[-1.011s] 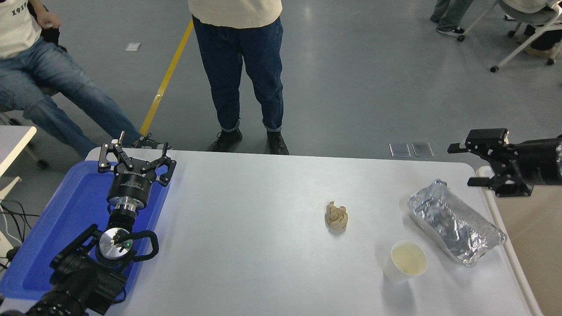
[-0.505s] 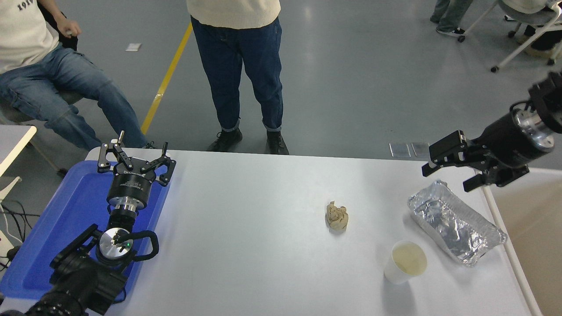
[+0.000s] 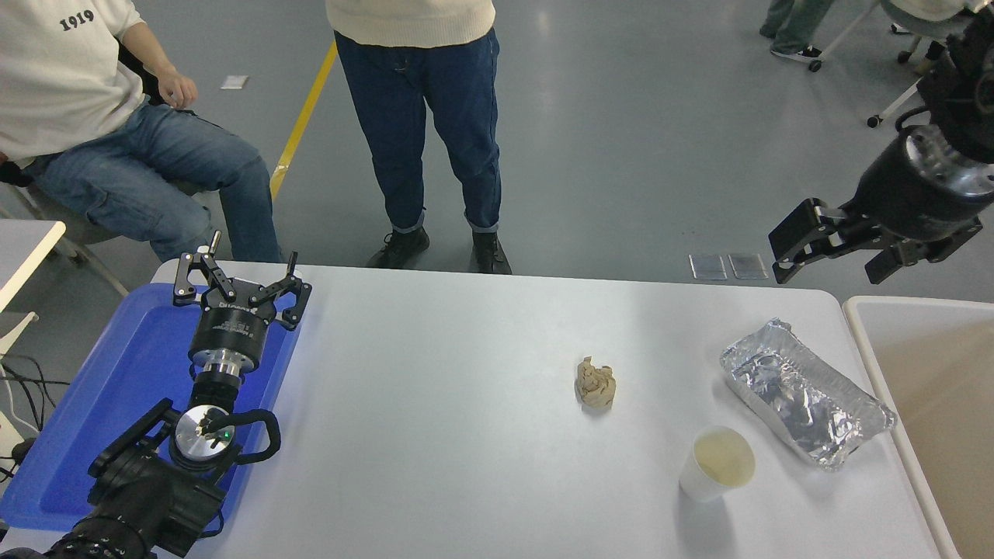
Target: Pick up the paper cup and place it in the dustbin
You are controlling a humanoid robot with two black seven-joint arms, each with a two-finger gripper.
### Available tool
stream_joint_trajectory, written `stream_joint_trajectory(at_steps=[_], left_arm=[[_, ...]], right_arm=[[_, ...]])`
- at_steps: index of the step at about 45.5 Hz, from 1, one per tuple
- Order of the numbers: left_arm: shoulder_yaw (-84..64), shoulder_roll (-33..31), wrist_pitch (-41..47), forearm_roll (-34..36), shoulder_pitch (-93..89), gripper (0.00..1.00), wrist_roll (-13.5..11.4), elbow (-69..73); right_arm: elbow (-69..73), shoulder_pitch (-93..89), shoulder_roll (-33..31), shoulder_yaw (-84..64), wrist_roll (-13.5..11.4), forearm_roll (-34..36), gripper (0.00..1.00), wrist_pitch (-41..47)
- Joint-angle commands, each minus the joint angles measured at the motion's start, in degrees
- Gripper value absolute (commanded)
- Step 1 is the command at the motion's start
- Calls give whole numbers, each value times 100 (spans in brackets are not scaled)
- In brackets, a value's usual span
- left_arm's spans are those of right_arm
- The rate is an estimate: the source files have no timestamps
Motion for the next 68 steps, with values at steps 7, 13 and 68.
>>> stream_joint_trajectory(at_steps=[7, 13, 68], left_arm=[[0, 0, 0, 5, -8, 100, 0, 0], [0, 0, 0, 5, -8, 100, 0, 0], [9, 0, 0, 5, -8, 100, 9, -9]], right_arm=[[338, 228, 24, 11, -57, 26, 100, 5], [232, 245, 15, 213, -56, 44, 100, 5], [224, -2716, 94, 758, -645, -70, 91, -1524]])
